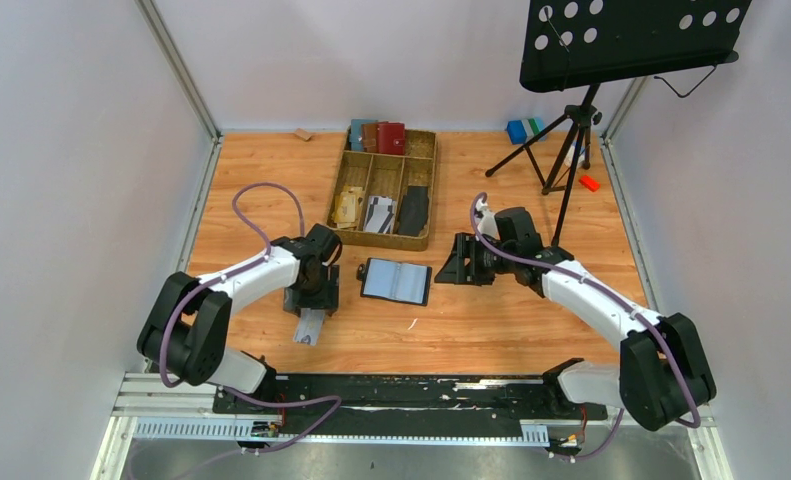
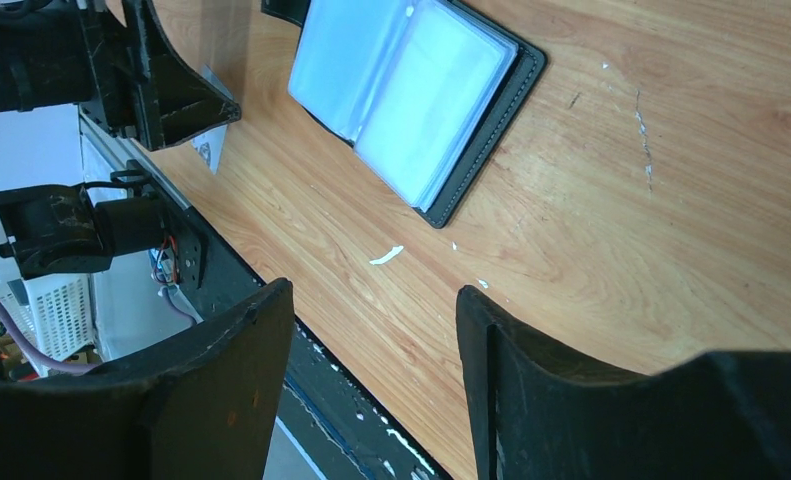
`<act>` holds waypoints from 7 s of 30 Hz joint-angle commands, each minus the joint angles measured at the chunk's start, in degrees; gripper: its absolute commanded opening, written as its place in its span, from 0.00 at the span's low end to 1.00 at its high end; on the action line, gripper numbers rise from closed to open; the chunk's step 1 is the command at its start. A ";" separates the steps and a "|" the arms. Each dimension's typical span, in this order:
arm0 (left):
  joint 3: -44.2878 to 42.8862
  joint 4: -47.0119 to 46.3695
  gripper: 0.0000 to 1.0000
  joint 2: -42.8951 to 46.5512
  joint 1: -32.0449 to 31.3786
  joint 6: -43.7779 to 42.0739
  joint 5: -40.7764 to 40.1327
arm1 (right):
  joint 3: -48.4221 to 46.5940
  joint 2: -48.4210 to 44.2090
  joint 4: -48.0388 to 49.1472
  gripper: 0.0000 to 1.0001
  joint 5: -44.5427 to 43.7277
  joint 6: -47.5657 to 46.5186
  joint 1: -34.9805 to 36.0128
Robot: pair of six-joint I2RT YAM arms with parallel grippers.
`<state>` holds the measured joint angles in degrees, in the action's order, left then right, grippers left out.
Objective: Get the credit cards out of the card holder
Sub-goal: Move the credit card to the corner of the board.
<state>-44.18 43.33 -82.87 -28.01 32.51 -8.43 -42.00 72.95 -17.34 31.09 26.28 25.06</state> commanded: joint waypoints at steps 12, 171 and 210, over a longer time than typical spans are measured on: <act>7.05 -3.13 0.62 -1.85 3.18 3.55 8.07 | 0.63 -3.26 0.73 0.61 2.23 -0.23 0.25; 6.73 -0.23 0.62 -12.96 30.09 19.17 14.19 | 0.26 -12.06 -0.17 0.60 9.51 1.30 -1.39; -7.50 21.95 0.61 14.87 15.06 8.30 10.85 | -10.20 1.42 -2.49 0.59 -2.93 -6.49 18.54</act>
<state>-57.14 60.71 -74.32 -13.04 42.41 2.24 -48.49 70.02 -22.41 31.64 20.21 39.51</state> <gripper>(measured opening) 0.591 0.589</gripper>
